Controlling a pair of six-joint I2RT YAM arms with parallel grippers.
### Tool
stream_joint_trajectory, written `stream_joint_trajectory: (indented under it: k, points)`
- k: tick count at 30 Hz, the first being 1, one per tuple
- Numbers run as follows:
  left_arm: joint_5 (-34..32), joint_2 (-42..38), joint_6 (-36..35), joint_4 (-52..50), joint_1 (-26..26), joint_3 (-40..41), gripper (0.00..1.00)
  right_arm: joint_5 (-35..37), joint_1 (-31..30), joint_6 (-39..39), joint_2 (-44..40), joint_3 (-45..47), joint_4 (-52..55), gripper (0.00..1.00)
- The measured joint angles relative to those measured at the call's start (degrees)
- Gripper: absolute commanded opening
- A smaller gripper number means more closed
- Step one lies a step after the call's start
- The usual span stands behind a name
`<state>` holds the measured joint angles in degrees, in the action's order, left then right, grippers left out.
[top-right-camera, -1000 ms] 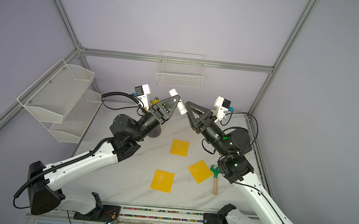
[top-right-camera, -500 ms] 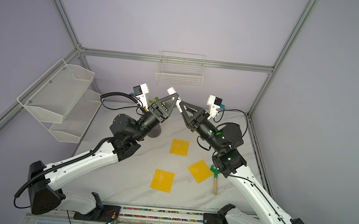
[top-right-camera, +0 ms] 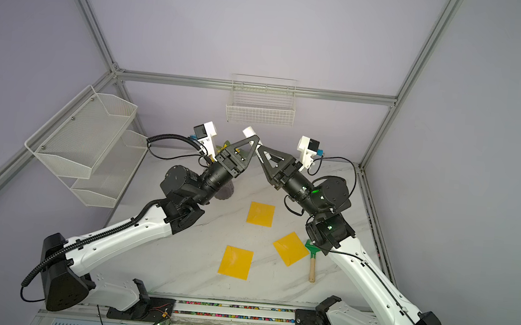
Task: Seal the envelope with a glue stick
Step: Screw the glue stick.
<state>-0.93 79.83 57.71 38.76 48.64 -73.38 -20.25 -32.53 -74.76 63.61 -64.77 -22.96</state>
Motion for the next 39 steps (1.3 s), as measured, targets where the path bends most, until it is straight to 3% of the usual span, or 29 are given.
stream_joint_trajectory:
  k: [3,11,16,21,24,30,39]
  points:
    - [0.0,0.0,0.0,-0.3,0.0,0.0,0.00,-0.3,0.0,-0.2,0.3,-0.2,0.1,0.44]
    - [-0.4,0.7,1.4,-0.3,0.0,-0.6,0.00,-0.2,0.0,0.7,0.2,-0.6,-0.2,0.18]
    - [-0.3,0.7,1.4,-0.3,0.2,-0.7,0.30,0.4,0.0,2.3,-0.7,-0.6,0.6,0.11]
    - [-0.6,-1.8,-0.9,-2.6,0.2,2.0,0.44,1.8,0.0,6.2,-2.4,-0.6,4.5,0.05]
    - [-0.6,-5.3,-3.1,-7.8,0.1,4.3,0.46,3.4,0.0,10.1,-4.2,-0.6,8.5,0.00]
    - [-0.6,-11.7,-8.3,-22.3,0.0,4.9,0.48,7.8,0.0,18.2,-8.6,-0.6,15.3,0.00]
    - [-5.8,-16.6,-14.9,-52.4,-1.3,4.6,0.61,12.6,0.0,28.4,-11.2,-0.6,25.4,0.00]
